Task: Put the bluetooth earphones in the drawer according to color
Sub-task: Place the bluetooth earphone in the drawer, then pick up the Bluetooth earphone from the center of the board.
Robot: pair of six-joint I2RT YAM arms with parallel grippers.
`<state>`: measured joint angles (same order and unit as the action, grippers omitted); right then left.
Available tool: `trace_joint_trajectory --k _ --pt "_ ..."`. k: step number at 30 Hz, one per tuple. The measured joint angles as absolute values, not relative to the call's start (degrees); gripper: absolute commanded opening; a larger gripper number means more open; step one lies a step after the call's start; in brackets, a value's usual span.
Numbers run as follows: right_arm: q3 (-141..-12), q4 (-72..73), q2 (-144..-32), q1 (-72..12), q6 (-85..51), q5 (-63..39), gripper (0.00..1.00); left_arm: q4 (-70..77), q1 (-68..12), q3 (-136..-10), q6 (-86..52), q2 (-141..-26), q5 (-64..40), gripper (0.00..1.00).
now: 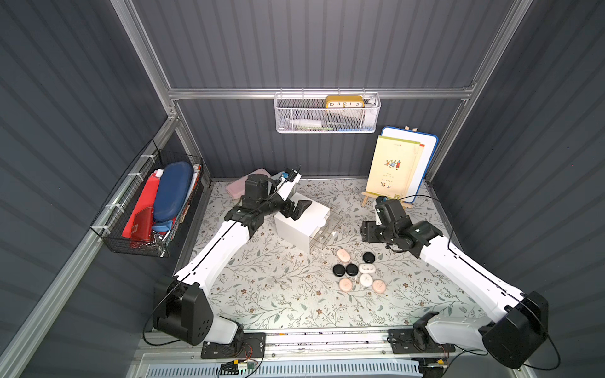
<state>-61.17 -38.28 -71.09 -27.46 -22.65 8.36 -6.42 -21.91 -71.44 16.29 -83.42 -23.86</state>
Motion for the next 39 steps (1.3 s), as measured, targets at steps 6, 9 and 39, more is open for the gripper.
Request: trace_joint_trajectory --k 6,9,39 --pt "-58.46 -43.77 -70.19 -26.83 -25.5 8.14 0.89 -6.42 -24.03 -71.42 16.29 -83.42 -24.34 0.99" --pt "-56.64 -45.34 -70.3 -26.83 -26.74 7.97 0.9 -6.42 -25.23 -71.42 16.29 -83.42 -24.43 0.99" --pt "-50.24 -40.05 -85.91 -26.68 -30.44 -4.73 0.88 -6.46 -31.16 -71.42 16.38 -86.28 -20.47 0.99"
